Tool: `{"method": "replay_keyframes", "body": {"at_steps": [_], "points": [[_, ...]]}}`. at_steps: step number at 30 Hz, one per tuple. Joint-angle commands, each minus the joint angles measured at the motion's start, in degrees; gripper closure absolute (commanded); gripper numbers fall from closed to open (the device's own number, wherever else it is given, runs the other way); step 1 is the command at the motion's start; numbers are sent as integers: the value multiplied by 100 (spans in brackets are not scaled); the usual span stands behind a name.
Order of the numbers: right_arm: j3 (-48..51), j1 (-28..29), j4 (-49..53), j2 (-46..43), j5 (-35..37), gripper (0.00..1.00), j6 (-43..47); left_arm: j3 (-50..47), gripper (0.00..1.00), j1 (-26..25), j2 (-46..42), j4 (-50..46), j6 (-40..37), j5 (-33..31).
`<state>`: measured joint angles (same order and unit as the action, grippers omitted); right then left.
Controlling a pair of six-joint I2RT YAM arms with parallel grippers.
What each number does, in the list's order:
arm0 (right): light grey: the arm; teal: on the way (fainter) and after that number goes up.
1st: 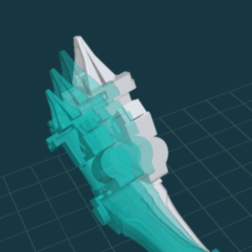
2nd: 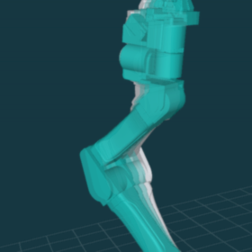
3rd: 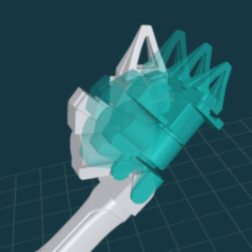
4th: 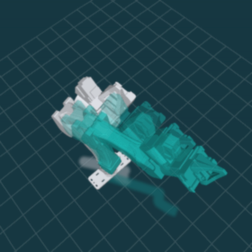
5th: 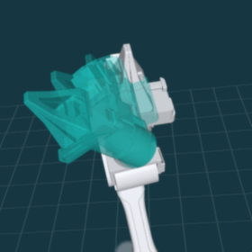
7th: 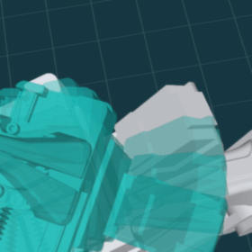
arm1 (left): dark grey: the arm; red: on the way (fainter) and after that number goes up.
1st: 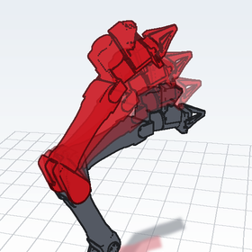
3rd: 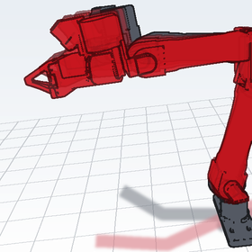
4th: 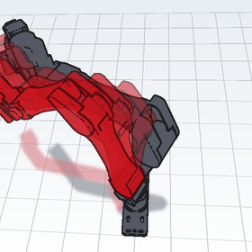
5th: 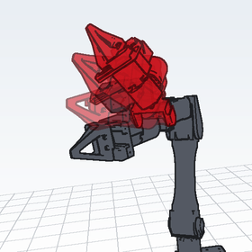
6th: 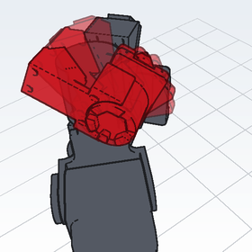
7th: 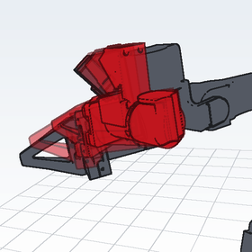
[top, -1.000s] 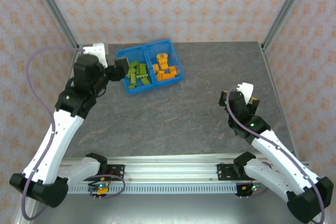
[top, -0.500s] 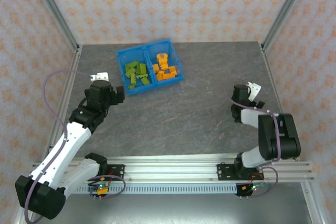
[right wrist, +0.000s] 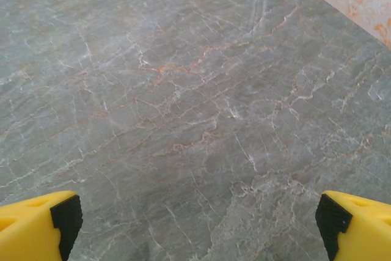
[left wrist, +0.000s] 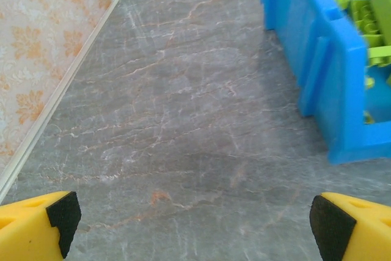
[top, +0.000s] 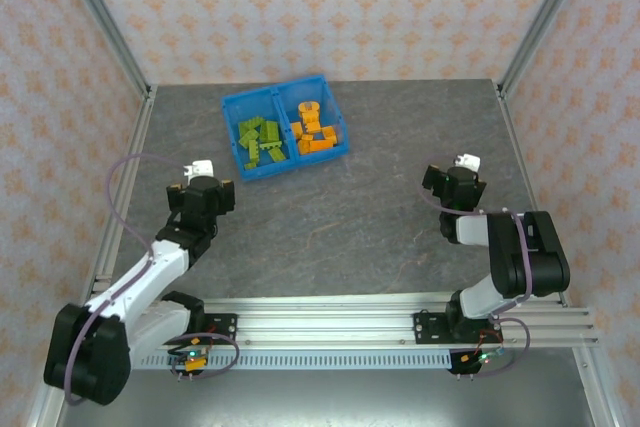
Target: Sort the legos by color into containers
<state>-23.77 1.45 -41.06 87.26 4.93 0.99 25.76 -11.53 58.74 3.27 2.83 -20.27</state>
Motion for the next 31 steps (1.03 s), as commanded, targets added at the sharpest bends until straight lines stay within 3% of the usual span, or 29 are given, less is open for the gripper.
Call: {"method": "replay_keyframes", "body": {"at_steps": [1,9,10,12,16,31], "points": [[5,9,-374,-21,-97,1,95,225,0,313,561,1101,-326,294],[-6,13,-341,-33,-100,1,98,279,0,638,2262,2946,-609,1340],[-11,15,-344,-32,-96,1,94,13,0,651,2589,3765,-651,1394],[-9,12,-341,-32,-97,1,100,-420,0,895,2697,4517,-320,1426],[-13,13,-342,-33,-97,1,95,-164,0,972,2701,3970,-318,1628],[2,13,-349,-35,-106,1,103,-132,0,925,2713,3936,-380,1659]]}}
